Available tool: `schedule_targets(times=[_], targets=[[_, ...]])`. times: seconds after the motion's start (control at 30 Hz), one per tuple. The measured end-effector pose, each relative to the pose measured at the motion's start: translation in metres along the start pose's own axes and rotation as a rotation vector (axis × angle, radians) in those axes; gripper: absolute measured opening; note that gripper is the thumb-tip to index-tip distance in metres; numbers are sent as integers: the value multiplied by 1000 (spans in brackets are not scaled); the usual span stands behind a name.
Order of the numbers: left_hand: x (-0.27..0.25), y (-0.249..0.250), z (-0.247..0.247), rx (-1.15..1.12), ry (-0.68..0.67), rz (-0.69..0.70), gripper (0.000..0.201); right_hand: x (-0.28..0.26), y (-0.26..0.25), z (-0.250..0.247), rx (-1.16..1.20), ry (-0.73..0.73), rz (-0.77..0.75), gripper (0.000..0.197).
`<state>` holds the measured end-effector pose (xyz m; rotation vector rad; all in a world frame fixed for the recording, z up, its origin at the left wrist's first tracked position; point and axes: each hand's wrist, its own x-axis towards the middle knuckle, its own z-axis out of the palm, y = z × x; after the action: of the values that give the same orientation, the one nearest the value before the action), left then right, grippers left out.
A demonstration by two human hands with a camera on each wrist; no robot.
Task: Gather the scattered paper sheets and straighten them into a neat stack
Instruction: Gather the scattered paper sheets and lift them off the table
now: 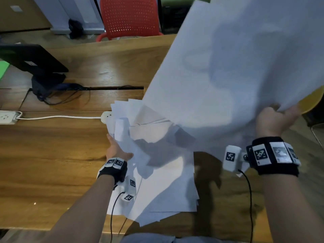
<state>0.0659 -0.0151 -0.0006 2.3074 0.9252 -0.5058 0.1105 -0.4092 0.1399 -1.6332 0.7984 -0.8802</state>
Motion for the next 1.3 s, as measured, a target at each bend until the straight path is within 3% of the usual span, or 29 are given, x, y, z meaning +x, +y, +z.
schedule_targets(times=[0.13,0.17,0.23,0.3,0.33,0.4,0.5,0.53,0.6,0.67,0.7,0.8,0.87,1.0,1.17,1.3], targets=[[13,-5,28,-76,-134,34,135,-14,11,6,-345,-270,81,53],[19,-10,32,-90,-181,14,125,-21,19,5,-413,-331,96,47],[7,-10,24,-166,-281,-43,86,-36,37,1,-505,-453,141,35],[0,-13,17,-204,-227,-17,59,-50,61,-6,-604,-547,214,30],[-1,-13,13,-274,-242,-22,55,-56,72,-10,-652,-599,240,30],[0,-26,9,-363,-280,8,74,-67,90,-17,-714,-686,288,33],[7,-39,4,-374,-349,27,63,-80,105,-24,-688,-781,415,35],[10,-39,3,-435,-384,14,67,-82,108,-26,-668,-786,453,34],[4,-32,-4,-490,-414,8,81,-81,113,-30,-629,-768,496,38],[2,-29,-2,-502,-407,33,107,-80,116,-32,-610,-758,472,48],[2,-28,-1,-452,-392,75,120,-79,118,-32,-621,-767,448,54],[-1,-22,7,-206,-332,122,134,-85,123,-28,-696,-768,362,71],[-3,-16,13,-112,-321,146,142,-93,126,-21,-695,-834,321,70],[14,-14,24,-52,-342,182,139,-113,134,-1,-735,-1013,321,53],[7,-14,21,-202,-326,76,127,-134,135,12,-879,-764,316,83],[10,-21,35,-297,-343,-6,125,-143,128,14,-854,-833,359,90]])
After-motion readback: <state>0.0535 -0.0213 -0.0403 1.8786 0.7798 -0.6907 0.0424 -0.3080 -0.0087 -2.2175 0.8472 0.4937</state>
